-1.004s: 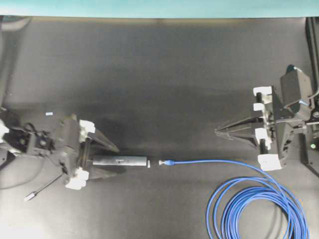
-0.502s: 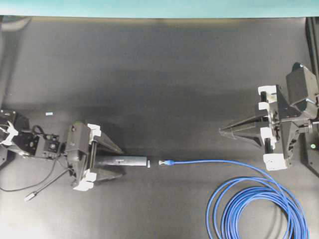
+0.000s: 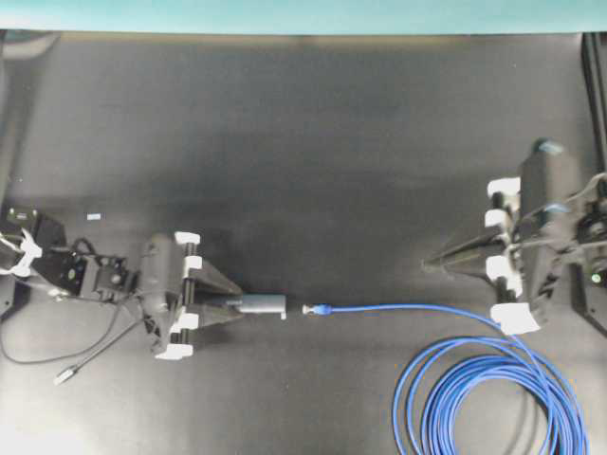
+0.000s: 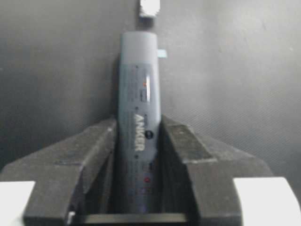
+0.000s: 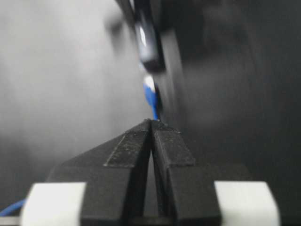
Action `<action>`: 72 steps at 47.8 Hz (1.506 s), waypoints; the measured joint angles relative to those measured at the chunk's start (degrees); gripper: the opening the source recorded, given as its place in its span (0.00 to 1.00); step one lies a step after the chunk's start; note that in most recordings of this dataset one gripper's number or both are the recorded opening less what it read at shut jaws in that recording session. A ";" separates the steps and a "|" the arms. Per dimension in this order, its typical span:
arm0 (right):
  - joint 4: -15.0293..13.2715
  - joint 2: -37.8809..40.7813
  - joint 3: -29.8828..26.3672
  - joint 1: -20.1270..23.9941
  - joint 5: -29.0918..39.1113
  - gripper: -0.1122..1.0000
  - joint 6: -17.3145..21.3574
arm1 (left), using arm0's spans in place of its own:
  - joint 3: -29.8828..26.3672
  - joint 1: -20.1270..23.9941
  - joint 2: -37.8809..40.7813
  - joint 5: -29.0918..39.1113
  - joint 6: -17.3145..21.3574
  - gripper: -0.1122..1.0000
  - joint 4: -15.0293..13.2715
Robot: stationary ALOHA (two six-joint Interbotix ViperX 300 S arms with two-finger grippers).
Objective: Insert the LAN cable into the hub.
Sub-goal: 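Grasp the blue LAN cable plug with the right gripper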
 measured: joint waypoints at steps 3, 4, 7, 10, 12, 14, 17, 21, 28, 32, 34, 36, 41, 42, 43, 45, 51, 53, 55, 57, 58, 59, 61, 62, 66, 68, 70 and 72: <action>0.00 2.55 0.62 0.35 -3.52 0.38 0.09 | -0.26 -0.18 -1.41 1.41 -0.09 0.35 0.00; 0.00 3.43 0.70 0.44 -4.57 0.44 0.09 | -0.18 -0.26 -1.76 1.58 -0.09 0.35 0.00; -0.18 6.06 0.79 0.53 -7.73 0.61 0.00 | -0.26 -0.62 -2.55 1.93 0.09 0.35 0.00; -0.53 9.40 0.44 0.70 -10.20 0.75 0.00 | -0.18 -0.70 -3.25 2.11 0.09 0.35 0.00; -0.97 11.95 -0.09 0.88 -11.43 0.82 -0.70 | -0.18 -0.70 -3.34 2.20 0.09 0.35 0.00; -1.23 14.68 -0.97 1.14 -12.48 0.84 -1.58 | -0.26 -0.62 -3.52 2.29 0.00 0.35 0.00; -1.41 19.25 -2.64 1.49 -13.97 0.81 -3.25 | -0.18 -0.53 -3.78 2.29 0.00 0.35 0.00; -1.49 24.61 -4.66 1.67 -17.23 0.80 -4.22 | -0.26 -0.44 -4.13 2.55 0.00 0.35 0.00; -1.14 33.05 -6.68 1.76 -27.60 0.80 -4.57 | -0.35 -0.44 -5.19 3.96 0.00 0.35 0.00; -0.26 36.12 -6.86 1.93 -31.46 0.80 -4.57 | -0.62 -0.44 -5.89 5.36 0.00 0.35 0.00; 0.18 37.35 -6.94 2.20 -32.96 0.80 -4.66 | -0.62 -0.44 -6.33 6.24 0.00 0.35 0.00; 0.35 38.67 -7.03 2.55 -34.01 0.80 -4.75 | -0.70 -0.44 -6.94 7.21 0.00 0.35 0.00; 0.44 40.43 -7.29 3.25 -34.54 0.80 -5.19 | -0.88 -0.44 -8.35 9.14 -0.09 0.35 0.00; 0.44 40.61 -7.29 3.34 -34.54 0.80 -5.19 | -0.97 -0.44 -8.61 9.49 -0.09 0.35 0.00; 0.53 40.78 -7.38 3.43 -34.63 0.80 -5.27 | -0.97 -0.35 -8.88 9.84 -0.09 0.35 0.00; 0.53 41.13 -7.65 3.52 -34.63 0.80 -5.36 | -0.97 -0.44 -9.32 10.37 0.00 0.35 0.00; 0.70 42.54 -8.61 3.69 -34.63 0.80 -6.15 | -0.97 -0.35 -10.11 11.34 -0.09 0.35 0.00; 0.79 42.89 -9.05 3.69 -34.63 0.79 -6.50 | -0.97 -0.35 -10.11 11.43 0.00 0.35 0.00; 0.88 43.33 -9.49 3.69 -34.63 0.78 -6.77 | -0.97 -0.35 -10.20 11.43 0.00 0.35 0.00; 0.97 43.68 -9.93 3.69 -34.63 0.78 -6.94 | -0.97 -0.35 -10.20 11.43 -0.09 0.35 0.00; 0.97 43.95 -10.20 3.69 -34.54 0.78 -7.03 | -0.97 -0.35 -10.20 11.43 0.00 0.35 0.00; 1.05 44.21 -10.46 3.69 -34.54 0.77 -7.12 | -0.97 -0.35 -10.11 11.43 0.00 0.35 0.00; 1.23 44.74 -11.07 3.69 -34.10 0.77 -7.21 | -0.97 -0.35 -10.20 11.43 -0.09 0.35 0.00; 1.32 45.09 -11.43 3.69 -33.66 0.77 -7.29 | -1.05 -0.35 -10.20 11.43 0.00 0.35 0.00; 1.49 45.88 -12.30 3.69 -32.61 0.77 -7.38 | -0.97 -0.35 -10.20 11.43 -0.09 0.35 0.00; 1.58 46.14 -12.66 3.69 -31.99 0.77 -7.38 | -0.97 -0.35 -10.11 11.43 0.00 0.35 0.00; 1.58 46.41 -13.10 3.69 -31.38 0.76 -7.38 | -0.97 -0.35 -10.20 11.51 0.00 0.35 0.00; 1.58 46.58 -13.45 3.69 -30.50 0.75 -7.38 | -0.97 -0.35 -10.11 11.51 -0.09 0.35 0.00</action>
